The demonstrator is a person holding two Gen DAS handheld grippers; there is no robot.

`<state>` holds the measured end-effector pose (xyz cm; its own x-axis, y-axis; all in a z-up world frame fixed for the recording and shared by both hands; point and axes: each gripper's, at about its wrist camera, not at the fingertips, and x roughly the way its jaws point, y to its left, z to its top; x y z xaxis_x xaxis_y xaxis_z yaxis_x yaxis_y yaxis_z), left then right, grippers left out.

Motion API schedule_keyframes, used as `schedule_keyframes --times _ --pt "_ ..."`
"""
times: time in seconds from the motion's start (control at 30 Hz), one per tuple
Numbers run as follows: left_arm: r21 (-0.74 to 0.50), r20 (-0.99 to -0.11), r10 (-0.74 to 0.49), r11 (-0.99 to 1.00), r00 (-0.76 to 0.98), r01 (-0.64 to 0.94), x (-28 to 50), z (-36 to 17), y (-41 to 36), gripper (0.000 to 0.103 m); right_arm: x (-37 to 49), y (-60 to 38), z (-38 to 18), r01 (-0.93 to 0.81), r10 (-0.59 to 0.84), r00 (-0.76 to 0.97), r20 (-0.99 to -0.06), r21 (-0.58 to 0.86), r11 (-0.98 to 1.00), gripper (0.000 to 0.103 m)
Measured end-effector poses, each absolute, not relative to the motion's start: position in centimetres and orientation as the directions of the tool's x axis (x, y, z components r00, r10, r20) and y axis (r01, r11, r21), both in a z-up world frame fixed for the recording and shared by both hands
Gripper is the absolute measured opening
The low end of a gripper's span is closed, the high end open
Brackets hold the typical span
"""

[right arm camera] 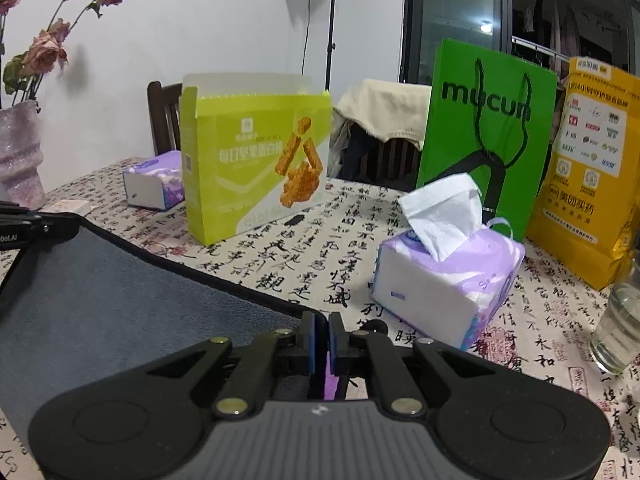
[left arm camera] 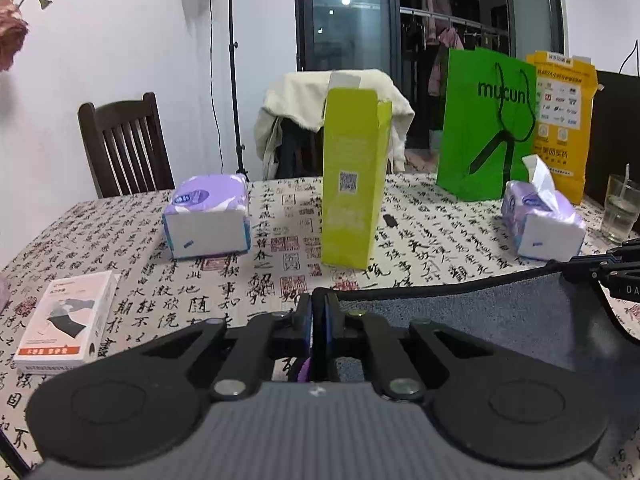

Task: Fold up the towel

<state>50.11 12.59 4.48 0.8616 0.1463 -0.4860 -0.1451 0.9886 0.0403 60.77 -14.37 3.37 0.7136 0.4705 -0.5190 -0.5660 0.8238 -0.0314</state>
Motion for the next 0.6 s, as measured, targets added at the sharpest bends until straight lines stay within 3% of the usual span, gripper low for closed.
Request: schedule_keyframes --times 0.2,0.33,0.37,0.47,0.53,0.6 --pt "0.046 -0.521 0.144 0.989 0.841 -0.141 50.9 3.2 12.9 0.009 62.2 -14.3 1.9 -0.549 0.458 0.701 -0.546 -0.004 0.836 0.007" --pt "0.042 -0.540 0.144 0.989 0.829 -0.145 51.0 2.8 13.2 0.011 62.6 -14.4 1.3 -0.533 0.450 0.704 -0.549 0.011 0.846 0.014" --pt "0.038 -0.547 0.144 0.988 0.825 -0.148 51.1 2.7 13.4 0.015 62.7 -14.5 1.1 -0.532 0.452 0.702 -0.551 0.017 0.846 0.016" --pt "0.032 -0.561 0.150 0.987 0.814 -0.160 51.0 2.5 13.6 0.044 62.8 -14.6 1.0 -0.529 0.457 0.699 -0.550 0.032 0.848 0.035" --pt "0.029 -0.566 0.148 0.987 0.811 -0.160 50.8 2.5 13.6 0.045 62.8 -14.7 1.0 -0.526 0.457 0.701 -0.547 0.036 0.850 0.037" --pt "0.025 -0.573 0.145 0.987 0.807 -0.159 50.6 2.6 13.5 0.057 62.7 -14.9 1.2 -0.523 0.457 0.704 -0.544 0.039 0.851 0.038"
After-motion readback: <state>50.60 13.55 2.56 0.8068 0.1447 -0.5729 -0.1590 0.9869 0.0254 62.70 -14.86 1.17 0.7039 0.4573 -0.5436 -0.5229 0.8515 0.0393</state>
